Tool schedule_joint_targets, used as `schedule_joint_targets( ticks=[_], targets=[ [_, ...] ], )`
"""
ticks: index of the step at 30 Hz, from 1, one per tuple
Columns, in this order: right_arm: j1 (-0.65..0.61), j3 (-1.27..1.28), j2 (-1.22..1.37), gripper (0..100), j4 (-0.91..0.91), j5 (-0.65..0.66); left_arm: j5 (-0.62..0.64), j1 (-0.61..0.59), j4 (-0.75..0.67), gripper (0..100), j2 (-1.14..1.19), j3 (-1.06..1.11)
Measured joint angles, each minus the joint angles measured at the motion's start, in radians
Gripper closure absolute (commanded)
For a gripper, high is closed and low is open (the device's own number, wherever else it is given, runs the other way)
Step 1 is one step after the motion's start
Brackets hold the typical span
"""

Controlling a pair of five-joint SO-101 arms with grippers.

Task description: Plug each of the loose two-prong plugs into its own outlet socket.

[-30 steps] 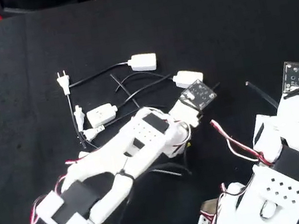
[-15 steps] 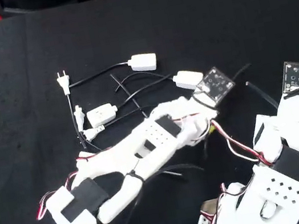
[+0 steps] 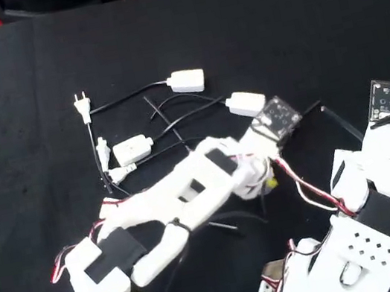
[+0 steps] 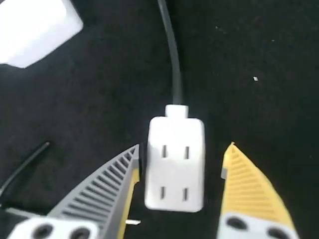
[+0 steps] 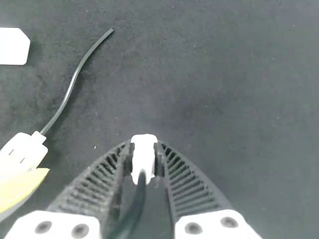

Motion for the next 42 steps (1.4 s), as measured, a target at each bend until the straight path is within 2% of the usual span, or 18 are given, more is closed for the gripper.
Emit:
schedule_joint_targets(
  ticks=[8,14,16,20,26,31,35,39,42],
  targets=[
    [0.0,0.0,0.0,98.7,0.0,0.0,0.038,-0.031,0.187,74,-0.077,-0.068],
    [0.0,0.0,0.0,98.7,0.0,0.0,0.038,-0.035,0.25,74,-0.387,0.06],
    [-0.049,0.0,0.0,98.7,0.0,0.0,0.038,-0.066,0.258,74,-0.509,0.15],
    [-0.23,0.017,0.003,98.7,0.0,-0.002,0.038,-0.196,0.27,74,-0.773,0.315],
    [-0.557,0.115,0.003,98.7,-0.041,-0.044,-0.017,-0.465,0.399,74,-1.209,0.543],
    [-0.74,0.227,0.005,98.7,-0.133,-0.061,-0.02,-0.724,0.468,74,-1.57,0.727],
    [-0.841,0.325,0.005,98.7,-0.218,-0.149,-0.021,-0.864,0.525,74,-1.807,0.882],
    [-0.865,0.411,0.005,98.7,-0.29,-0.181,-0.068,-0.893,0.578,74,-1.978,1.011],
    [-0.861,0.448,0.005,98.7,-0.328,-0.175,-0.075,-0.893,0.595,74,-2.019,1.051]
  ],
)
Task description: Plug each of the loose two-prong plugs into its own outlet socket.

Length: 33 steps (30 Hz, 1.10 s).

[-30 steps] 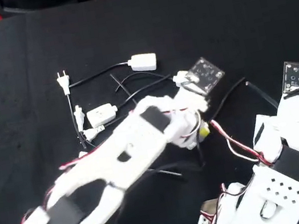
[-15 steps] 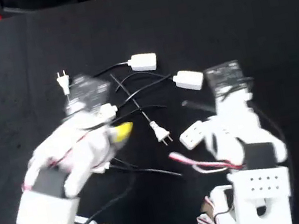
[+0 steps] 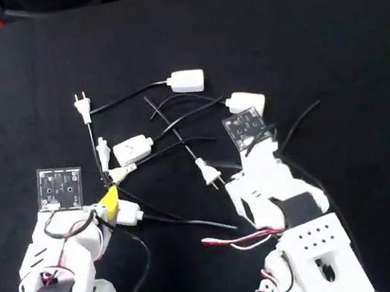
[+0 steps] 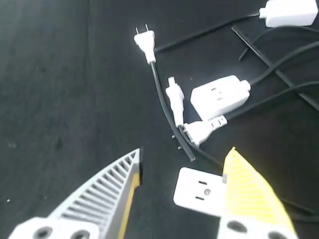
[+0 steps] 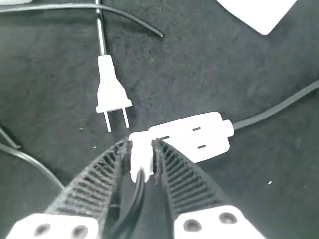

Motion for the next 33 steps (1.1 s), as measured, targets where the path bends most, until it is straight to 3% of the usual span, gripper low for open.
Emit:
schedule_joint_targets(
  ticks=[17,33],
  targets=[
    [0.077,-0.107,0.0,98.7,0.075,0.175,-0.052,-0.002,0.0,74,-0.002,0.092],
    [0.08,0.011,-0.006,98.7,-0.018,0.399,-0.071,-0.008,0.0,74,-0.005,0.114]
  ],
)
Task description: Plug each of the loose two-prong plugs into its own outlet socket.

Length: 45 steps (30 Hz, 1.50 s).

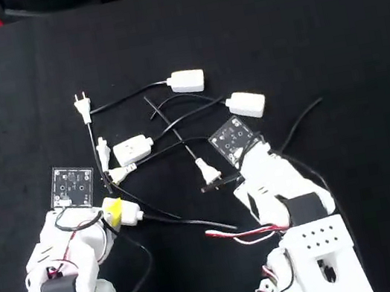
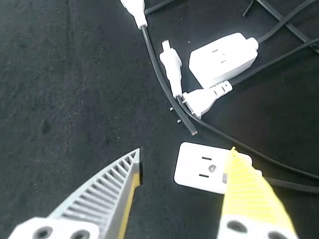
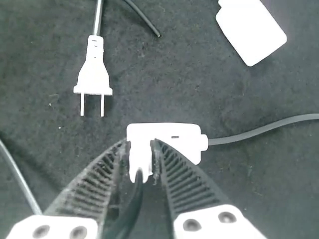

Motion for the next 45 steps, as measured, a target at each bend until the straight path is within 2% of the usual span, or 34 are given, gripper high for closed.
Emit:
schedule_joint_targets(
  ticks=[9,19,22,25,37,42,45],
  targets=[
    [0.009,0.054,0.003,98.7,-0.014,0.023,-0.002,0.0,0.0,74,0.003,0.005],
    [0.006,0.133,0.0,98.7,-0.107,0.041,-0.002,0.0,0.0,74,0.003,0.005],
    [0.043,0.133,0.0,98.7,-0.115,0.068,-0.002,0.0,0.0,74,0.003,0.005],
    [0.133,0.137,0.0,98.7,-0.149,0.11,-0.002,0.0,0.0,74,0.003,0.005],
    [0.681,0.245,0.002,98.7,-0.431,0.405,-0.002,0.0,0.0,74,0.003,0.017],
    [0.809,0.285,0.006,98.6,-0.548,0.442,-0.002,0.0,0.0,74,0.003,0.017],
    [0.832,0.285,0.014,98.4,-0.562,0.442,-0.002,0.0,0.0,74,0.003,0.017]
  ],
)
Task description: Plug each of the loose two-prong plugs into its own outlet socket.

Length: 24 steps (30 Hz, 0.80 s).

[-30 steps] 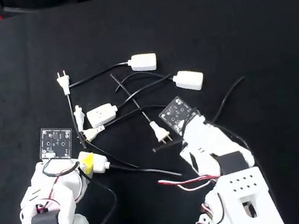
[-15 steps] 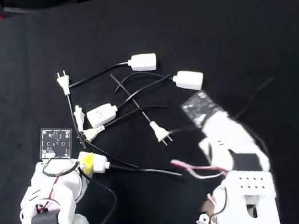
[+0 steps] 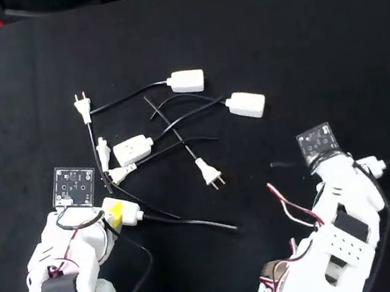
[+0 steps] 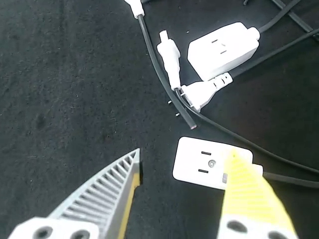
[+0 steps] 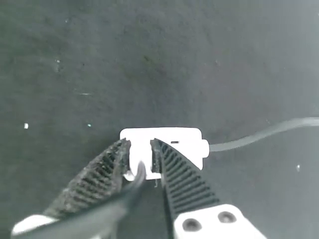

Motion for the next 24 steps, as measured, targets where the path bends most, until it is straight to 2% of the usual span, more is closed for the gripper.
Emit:
schedule_joint_targets(
  ticks=[3,9,12,15,18,24],
  targets=[
    [0.005,0.0,0.0,95.6,-0.003,0.002,0.0,0.0,0.0,74,0.0,0.0],
    [0.003,0.0,0.002,68.1,0.003,0.037,0.0,0.0,0.0,74,0.0,0.003],
    [0.003,0.0,0.002,59.3,0.011,0.037,0.0,0.0,0.0,74,0.0,0.003],
    [0.003,0.0,0.002,58.7,0.026,0.023,0.0,0.0,0.0,74,0.0,0.003],
    [0.005,-0.064,0.002,59.3,0.124,-0.025,0.0,0.0,0.0,74,0.0,0.003],
    [0.005,-0.436,0.002,61.3,0.591,-0.166,0.0,-0.012,0.0,74,0.0,0.003]
  ],
)
